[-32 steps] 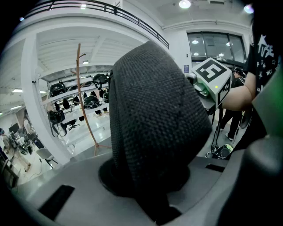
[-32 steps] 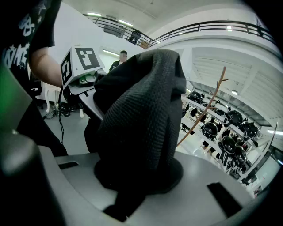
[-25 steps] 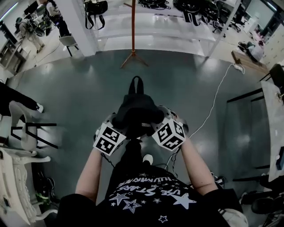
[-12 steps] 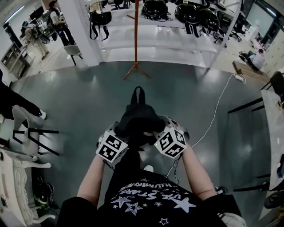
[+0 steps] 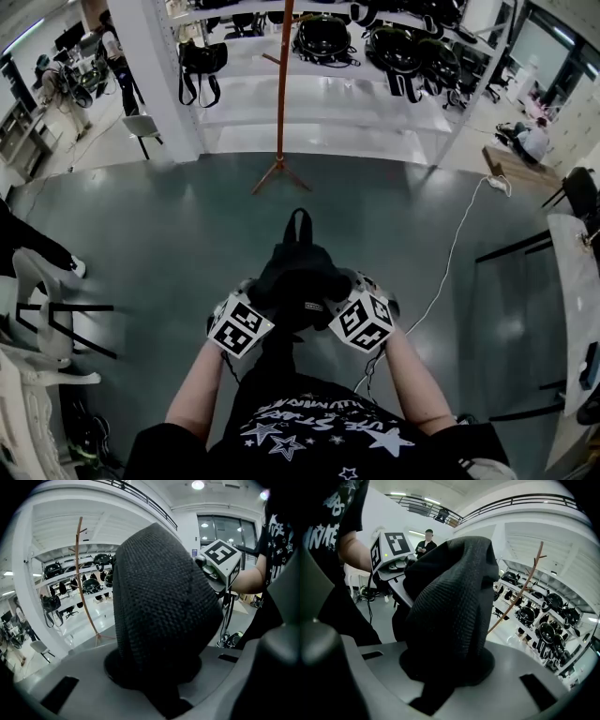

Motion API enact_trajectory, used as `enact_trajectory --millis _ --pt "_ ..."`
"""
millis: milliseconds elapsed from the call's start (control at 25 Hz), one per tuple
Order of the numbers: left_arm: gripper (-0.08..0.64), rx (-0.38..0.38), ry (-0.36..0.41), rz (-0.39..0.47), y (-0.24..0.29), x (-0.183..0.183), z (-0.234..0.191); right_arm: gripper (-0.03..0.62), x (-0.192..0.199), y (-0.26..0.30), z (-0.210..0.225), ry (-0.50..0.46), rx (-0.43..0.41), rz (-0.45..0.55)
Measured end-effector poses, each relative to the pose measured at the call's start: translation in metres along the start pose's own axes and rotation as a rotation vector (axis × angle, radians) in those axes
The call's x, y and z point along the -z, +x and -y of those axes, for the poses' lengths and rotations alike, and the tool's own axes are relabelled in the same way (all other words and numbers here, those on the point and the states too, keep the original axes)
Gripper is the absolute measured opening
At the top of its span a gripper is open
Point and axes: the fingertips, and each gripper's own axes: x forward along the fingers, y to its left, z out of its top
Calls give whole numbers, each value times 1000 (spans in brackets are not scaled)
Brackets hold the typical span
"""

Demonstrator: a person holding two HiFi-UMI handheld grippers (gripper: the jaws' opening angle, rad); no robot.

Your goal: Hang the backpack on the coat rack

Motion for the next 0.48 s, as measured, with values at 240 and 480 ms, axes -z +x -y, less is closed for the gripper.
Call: enact_trajectory --millis 240,480 --pt "92 39 15 4 40 -22 -81 74 -14 58 67 39 19 -33" --pt "92 40 35 26 63 -49 -169 74 -47 113 134 47 56 -39"
